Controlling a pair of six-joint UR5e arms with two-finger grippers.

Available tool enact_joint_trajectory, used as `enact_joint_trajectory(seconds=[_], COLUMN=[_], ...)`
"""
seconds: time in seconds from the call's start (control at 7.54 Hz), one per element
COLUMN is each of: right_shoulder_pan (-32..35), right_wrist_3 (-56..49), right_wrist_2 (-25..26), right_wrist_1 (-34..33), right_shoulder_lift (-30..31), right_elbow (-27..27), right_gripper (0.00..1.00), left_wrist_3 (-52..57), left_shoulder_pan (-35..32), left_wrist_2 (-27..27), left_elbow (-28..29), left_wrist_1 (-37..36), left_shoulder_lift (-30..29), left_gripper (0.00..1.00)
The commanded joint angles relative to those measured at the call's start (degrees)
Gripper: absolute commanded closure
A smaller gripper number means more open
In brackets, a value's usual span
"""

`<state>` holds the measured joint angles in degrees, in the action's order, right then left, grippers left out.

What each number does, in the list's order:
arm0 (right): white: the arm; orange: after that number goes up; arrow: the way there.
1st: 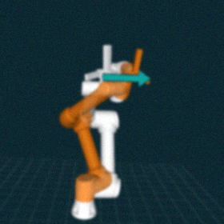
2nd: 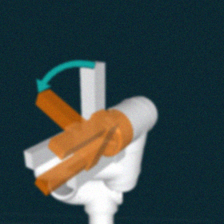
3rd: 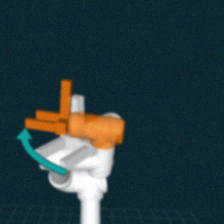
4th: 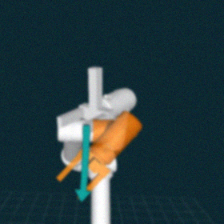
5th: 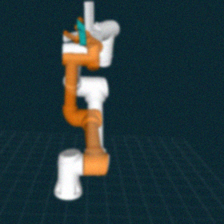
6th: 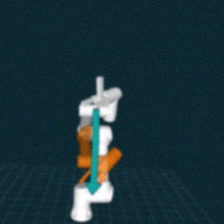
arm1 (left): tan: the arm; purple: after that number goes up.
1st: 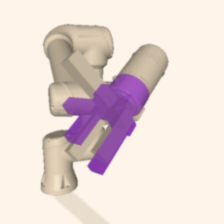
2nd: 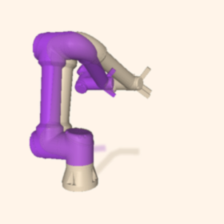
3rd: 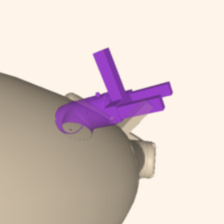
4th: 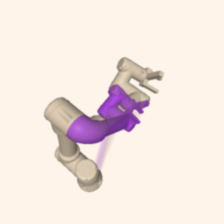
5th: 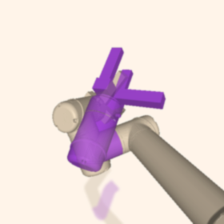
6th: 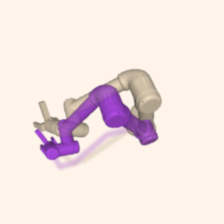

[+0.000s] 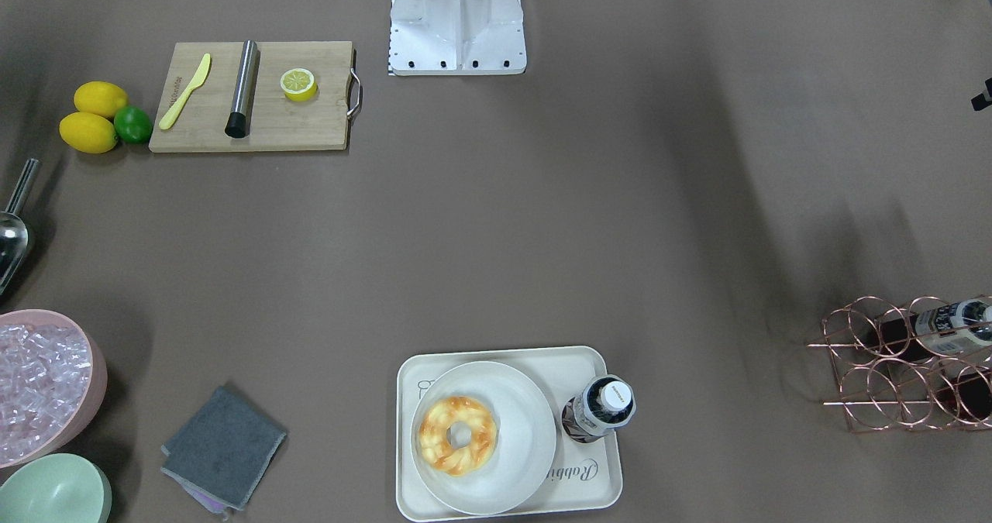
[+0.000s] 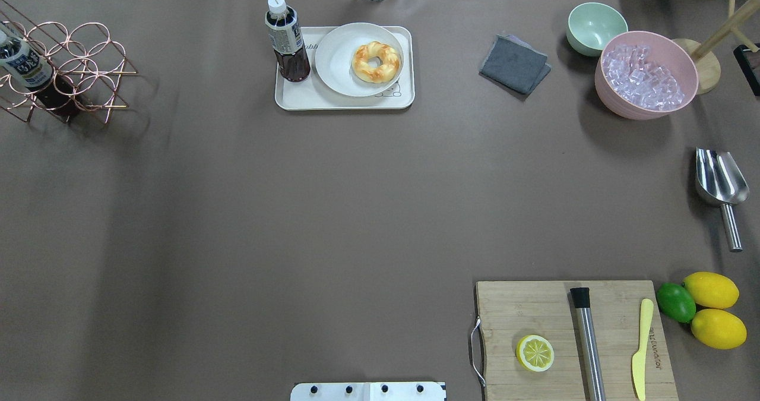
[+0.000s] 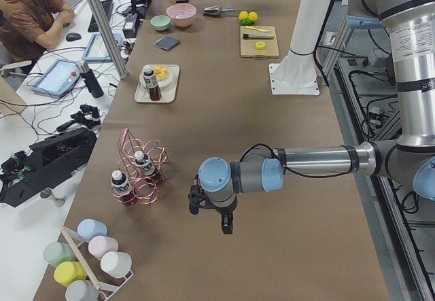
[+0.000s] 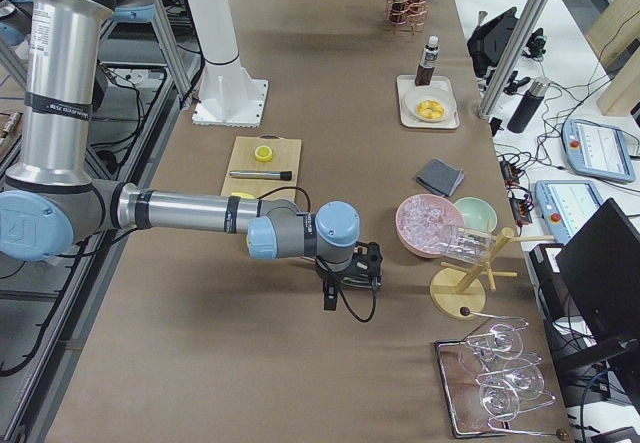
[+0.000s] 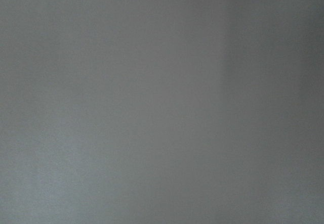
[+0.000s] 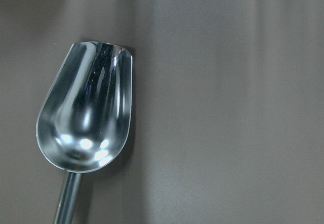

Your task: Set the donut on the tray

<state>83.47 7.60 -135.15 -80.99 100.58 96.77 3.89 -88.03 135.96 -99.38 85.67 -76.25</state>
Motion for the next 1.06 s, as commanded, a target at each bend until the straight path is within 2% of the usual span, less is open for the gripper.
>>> enact_joint_trajectory(seconds=[0.0, 0.27, 0.93], right_shoulder_pan=[0.9, 0.91, 0.91], right_wrist_3=[-1.54, -1.63, -1.54], right_wrist_2=[0.59, 2.16, 2.7], right_wrist_1=[0.04, 0.04, 0.13], right_shoulder_lift=[-0.12, -0.2, -0.2], right_elbow=[-0.71, -0.71, -0.53], right_gripper=[0.0, 0.0, 0.0], left_wrist_3=[-0.29, -0.29, -0.47], left_shoulder_pan=[-0.74, -3.19, -3.47], left_wrist_2=[-3.34, -3.24, -3.24], left_elbow=[-0.03, -0.2, -0.82], left_wrist_1=[-0.15, 0.29, 0.11], left_shoulder_lift=[-2.15, -2.93, -3.55], left_gripper=[0.02, 0.02, 0.02])
